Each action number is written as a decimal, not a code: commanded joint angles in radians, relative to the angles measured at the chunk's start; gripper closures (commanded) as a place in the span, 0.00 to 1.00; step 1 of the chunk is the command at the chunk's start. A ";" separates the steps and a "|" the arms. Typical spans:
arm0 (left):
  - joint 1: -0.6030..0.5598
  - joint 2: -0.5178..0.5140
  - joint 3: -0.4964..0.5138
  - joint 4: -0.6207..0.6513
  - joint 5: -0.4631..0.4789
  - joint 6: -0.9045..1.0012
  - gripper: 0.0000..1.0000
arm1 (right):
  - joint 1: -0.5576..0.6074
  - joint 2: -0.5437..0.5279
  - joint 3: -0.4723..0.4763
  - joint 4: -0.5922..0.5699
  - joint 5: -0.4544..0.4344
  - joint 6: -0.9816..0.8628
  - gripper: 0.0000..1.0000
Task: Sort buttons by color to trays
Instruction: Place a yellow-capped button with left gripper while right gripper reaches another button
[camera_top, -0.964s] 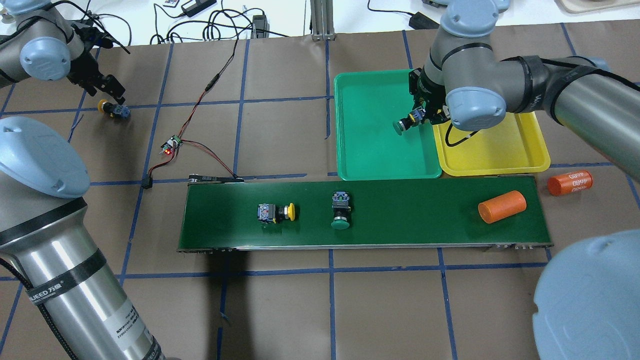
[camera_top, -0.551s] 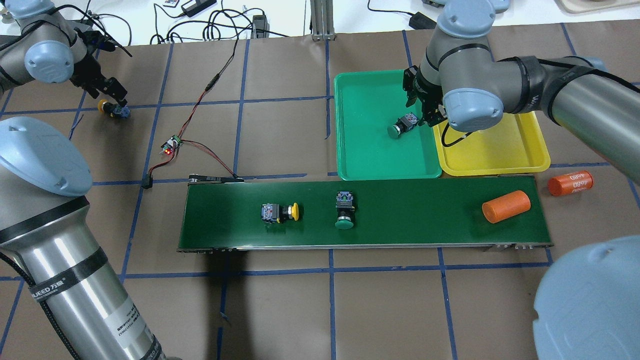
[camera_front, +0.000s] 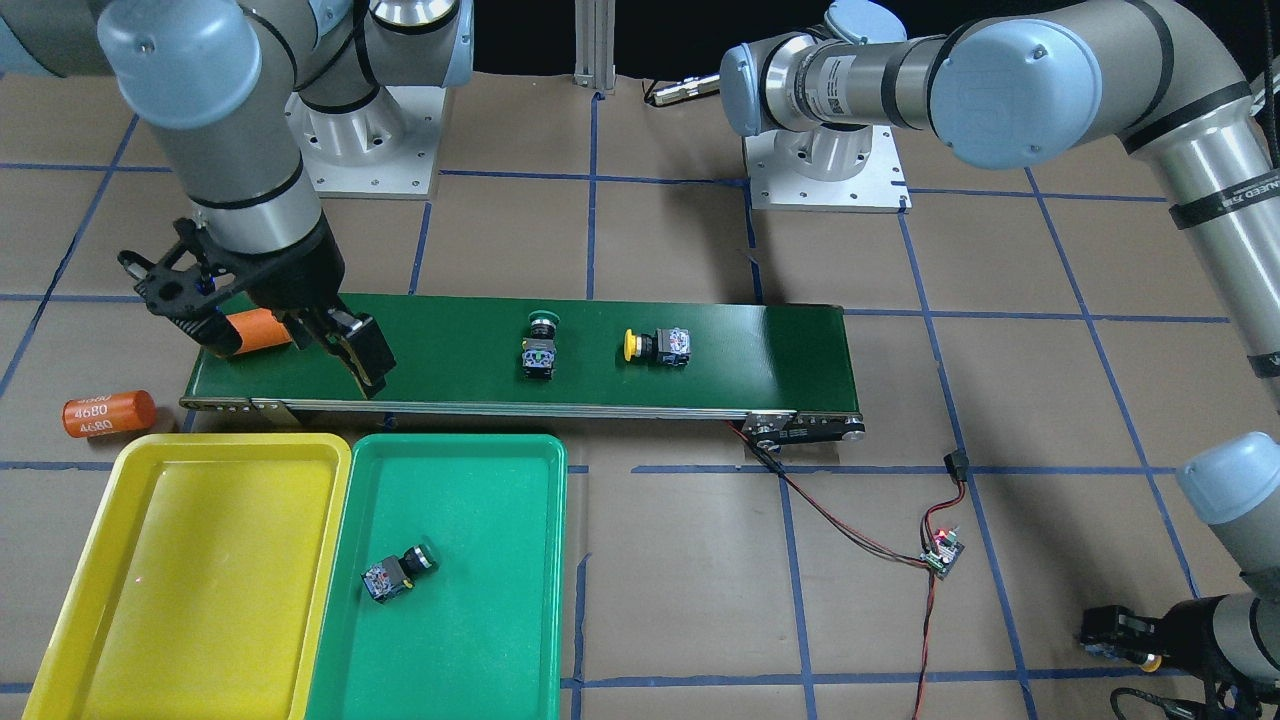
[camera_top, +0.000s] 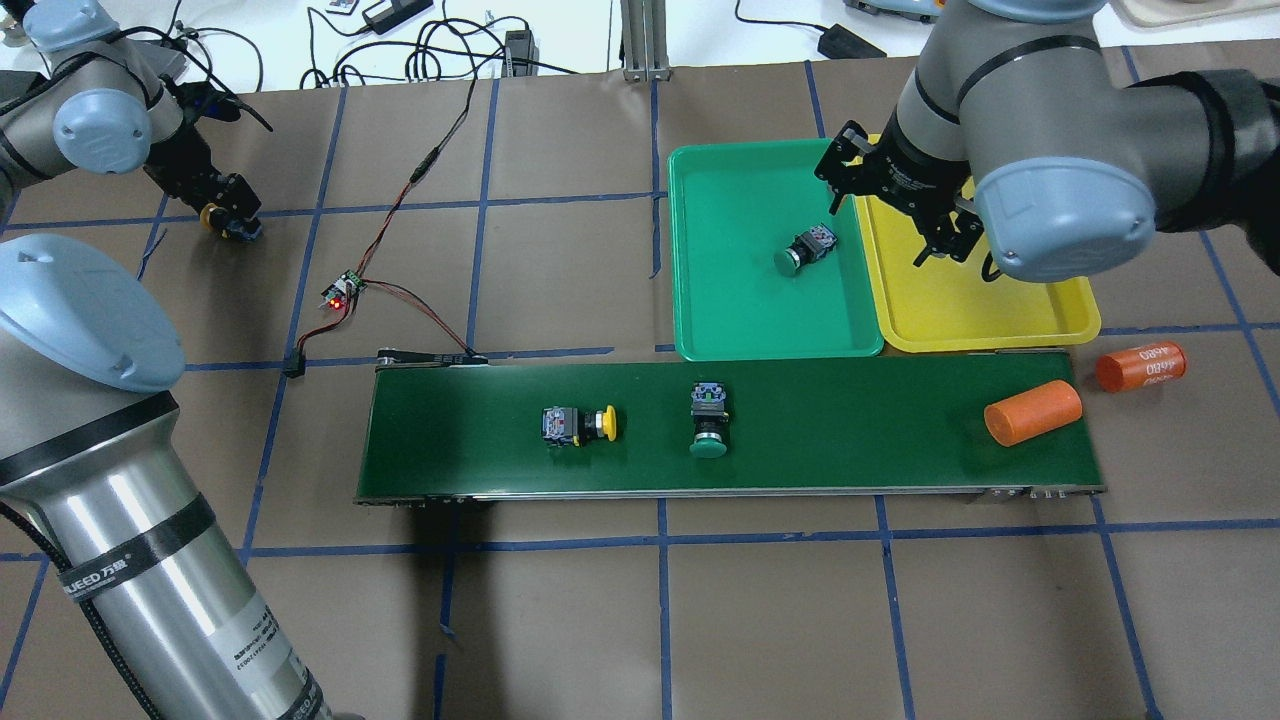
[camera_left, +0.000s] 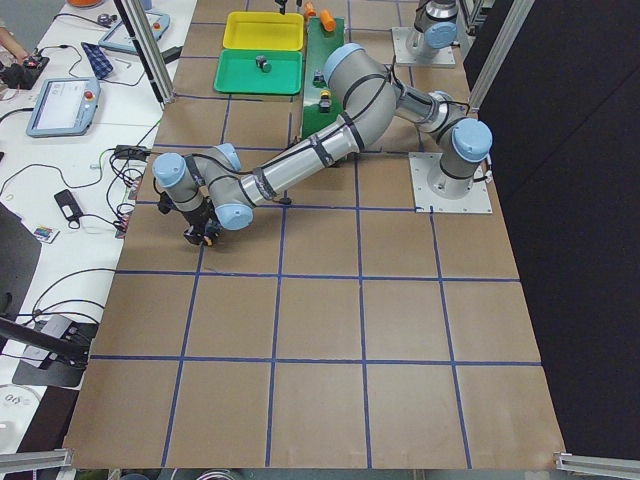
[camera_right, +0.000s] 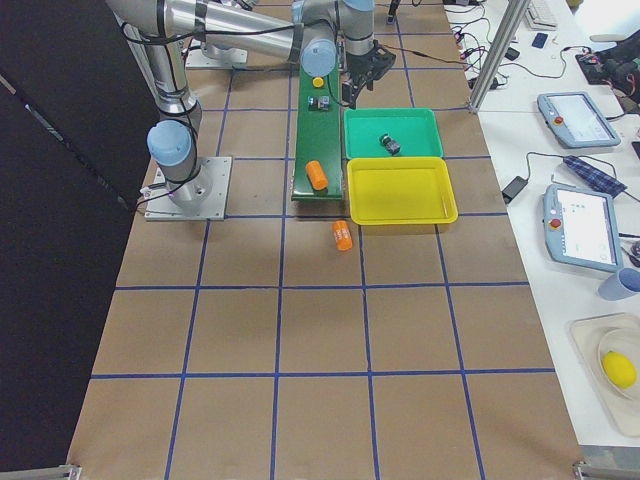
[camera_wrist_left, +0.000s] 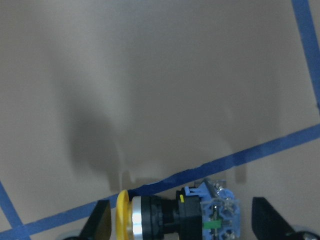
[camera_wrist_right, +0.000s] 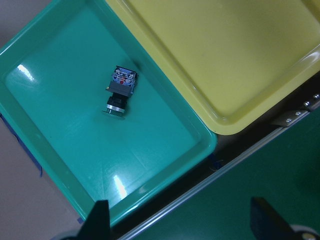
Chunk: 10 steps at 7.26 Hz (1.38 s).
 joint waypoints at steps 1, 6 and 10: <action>-0.018 0.075 0.009 -0.190 0.006 -0.074 0.97 | -0.002 -0.052 0.051 0.034 -0.012 -0.091 0.00; -0.343 0.558 -0.449 -0.435 -0.083 -0.651 1.00 | 0.052 -0.032 0.155 0.030 0.000 -0.380 0.00; -0.449 0.709 -0.857 -0.034 -0.126 -0.853 0.99 | 0.067 -0.003 0.152 0.022 0.015 -0.538 0.00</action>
